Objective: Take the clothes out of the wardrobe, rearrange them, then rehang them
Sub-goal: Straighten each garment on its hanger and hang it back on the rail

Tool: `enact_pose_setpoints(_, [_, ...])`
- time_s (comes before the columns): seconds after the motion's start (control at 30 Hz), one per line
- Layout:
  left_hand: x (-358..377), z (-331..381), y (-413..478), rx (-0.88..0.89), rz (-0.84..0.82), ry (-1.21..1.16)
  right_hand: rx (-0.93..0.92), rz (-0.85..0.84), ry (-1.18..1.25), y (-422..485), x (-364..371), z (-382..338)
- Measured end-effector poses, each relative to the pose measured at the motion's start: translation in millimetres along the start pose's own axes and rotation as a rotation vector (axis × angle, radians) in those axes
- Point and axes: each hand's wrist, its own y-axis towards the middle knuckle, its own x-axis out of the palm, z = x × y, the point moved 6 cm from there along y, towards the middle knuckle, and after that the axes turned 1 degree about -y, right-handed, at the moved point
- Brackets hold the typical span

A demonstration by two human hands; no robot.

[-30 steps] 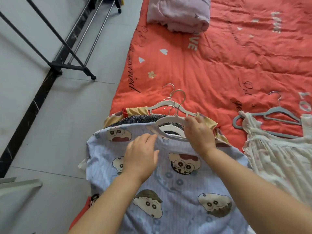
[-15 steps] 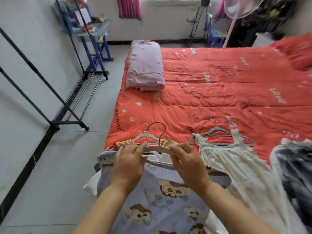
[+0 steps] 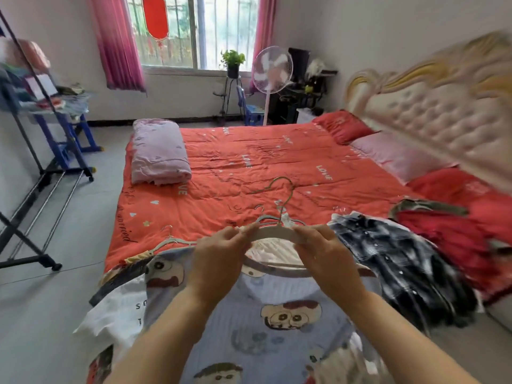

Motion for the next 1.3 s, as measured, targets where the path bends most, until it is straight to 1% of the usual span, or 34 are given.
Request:
enact_pose_setpoints(0.07, [-1,28,7,0.013,0.027,-0.05,-0.001,0.013,-0.05,-8,-29,9])
enact_pose_setpoints(0.2, [2,81,22,0.013,0.073,-0.075,0.015,0.041,-0.142,-22,-78,38])
enact_pose_setpoints(0.37, [26,142,39,-0.073,0.076,-0.078,-0.001,0.045,-0.19,-39,-134,90])
enact_pose_setpoints(0.57, [60,210,59,-0.147,0.088,-0.029,-0.034,0.073,-0.145,-37,-187,154])
enact_pose_setpoints(0.73, [75,240,76,-0.213,0.11,0.003,-0.082,0.098,-0.082,-19,-211,187])
enact_pose_setpoints(0.9, [81,237,106,-0.272,0.139,0.002,-0.135,0.144,-0.077,18,-215,205])
enact_pose_setpoints(1.03, [100,214,124,-0.286,0.138,0.012,-0.153,0.11,-0.076,44,-194,220])
enact_pose_setpoints(1.17, [139,175,127,-0.377,0.044,-0.047,-0.129,0.047,-0.093,56,-152,242])
enact_pose_setpoints(1.3, [176,136,128,-0.43,-0.032,-0.056,-0.075,-0.039,-0.088,69,-102,268])
